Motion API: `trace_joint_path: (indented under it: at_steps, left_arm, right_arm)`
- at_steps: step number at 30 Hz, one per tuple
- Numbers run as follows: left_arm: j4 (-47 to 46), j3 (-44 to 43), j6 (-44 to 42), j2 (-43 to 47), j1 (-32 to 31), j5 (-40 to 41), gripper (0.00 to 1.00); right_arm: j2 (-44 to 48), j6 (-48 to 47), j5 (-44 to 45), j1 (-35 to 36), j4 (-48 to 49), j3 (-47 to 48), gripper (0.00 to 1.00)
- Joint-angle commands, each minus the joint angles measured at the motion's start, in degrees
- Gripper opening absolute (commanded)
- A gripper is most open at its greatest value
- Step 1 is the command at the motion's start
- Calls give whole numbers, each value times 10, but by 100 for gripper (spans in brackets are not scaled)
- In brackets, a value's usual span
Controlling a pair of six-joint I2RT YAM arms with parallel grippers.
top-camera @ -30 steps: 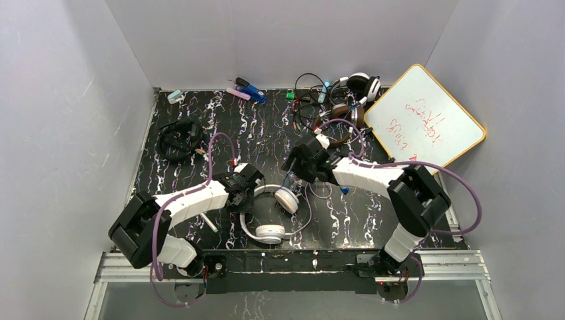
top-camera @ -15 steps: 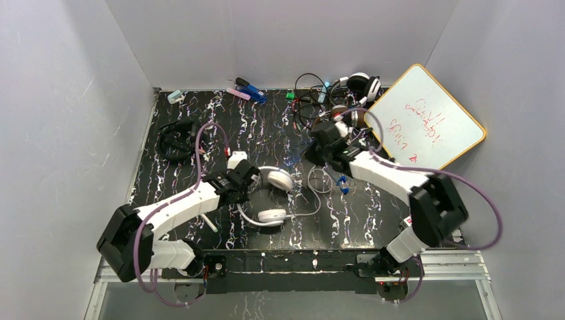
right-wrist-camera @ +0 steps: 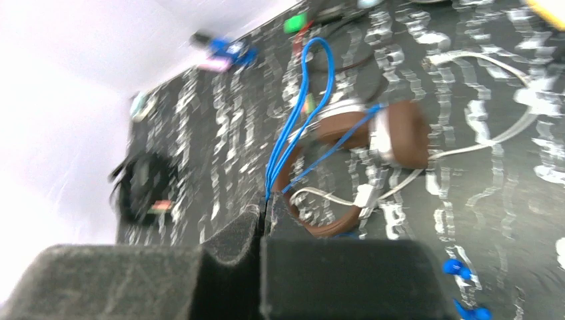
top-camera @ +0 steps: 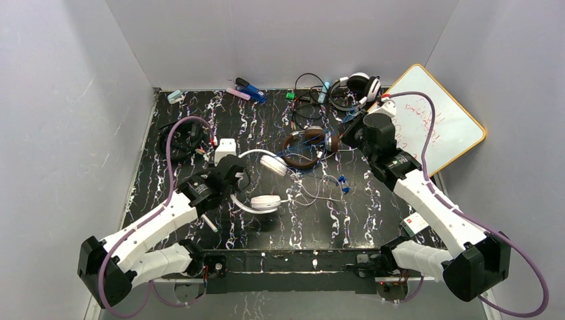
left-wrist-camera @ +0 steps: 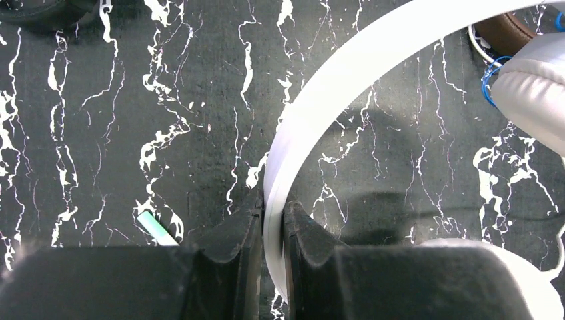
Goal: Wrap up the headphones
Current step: Pick up the headphones from the center of the board.
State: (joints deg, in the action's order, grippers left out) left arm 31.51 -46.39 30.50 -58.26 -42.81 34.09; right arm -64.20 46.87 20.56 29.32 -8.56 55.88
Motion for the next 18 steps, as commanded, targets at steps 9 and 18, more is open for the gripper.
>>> trace_joint_path:
  at_steps: [9,18]
  left_arm:
    - [-65,-70,21,-88,2,-96,0]
    - [-113,-125,76,-161,-23,-150,0]
  right_arm:
    - [-42,-134,-268,155,167,24,1]
    - [-97,-126,-239,222,193,51,1]
